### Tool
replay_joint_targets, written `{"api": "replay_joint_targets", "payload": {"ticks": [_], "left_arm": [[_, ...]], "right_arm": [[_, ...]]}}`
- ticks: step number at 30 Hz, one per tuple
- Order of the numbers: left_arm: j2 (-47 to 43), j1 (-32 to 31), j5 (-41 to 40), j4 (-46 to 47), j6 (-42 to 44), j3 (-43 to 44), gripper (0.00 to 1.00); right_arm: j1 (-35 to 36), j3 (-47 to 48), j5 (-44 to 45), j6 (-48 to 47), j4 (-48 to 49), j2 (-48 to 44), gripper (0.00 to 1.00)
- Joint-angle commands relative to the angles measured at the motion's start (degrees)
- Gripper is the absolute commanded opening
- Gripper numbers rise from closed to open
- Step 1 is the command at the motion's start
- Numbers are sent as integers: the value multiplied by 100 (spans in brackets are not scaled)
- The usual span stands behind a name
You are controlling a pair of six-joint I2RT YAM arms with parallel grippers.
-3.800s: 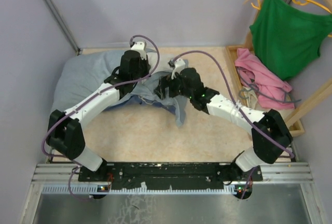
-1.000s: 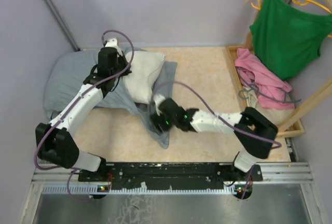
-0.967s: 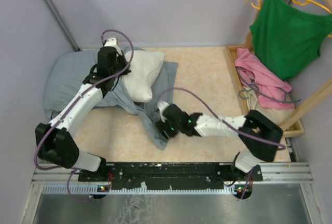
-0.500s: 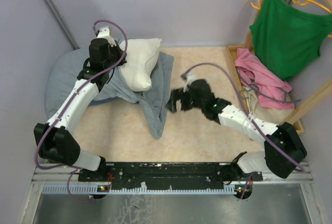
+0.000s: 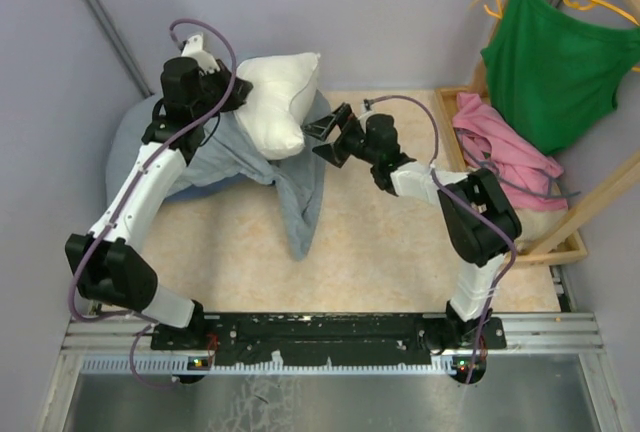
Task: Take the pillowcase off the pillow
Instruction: Remove the pillow from the pillowcase.
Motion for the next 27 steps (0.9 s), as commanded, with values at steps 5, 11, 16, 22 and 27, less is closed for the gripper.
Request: {"api": "replay_joint_targets", "payload": {"ticks": [5,11,16,22,27], "left_arm": [[71,-195,1054,1087,-521,371,0],[-222,-223,920,1024,-442,-494,0],[-614,-209,638,886,-304,-1225,0],[-693,-240,1200,933,-348,-1681,0],[-695,-620,766,773,-136,-2203,0]], "right_arm": [[100,340,327,917,2577,318,99],[32,-71,485,1327,4036,469,99],[-62,-517,559,1703,5109,575,99],[-33,-164,443,1682,4598,742,99],[-32,34,352,1195,4031,481,99]]}}
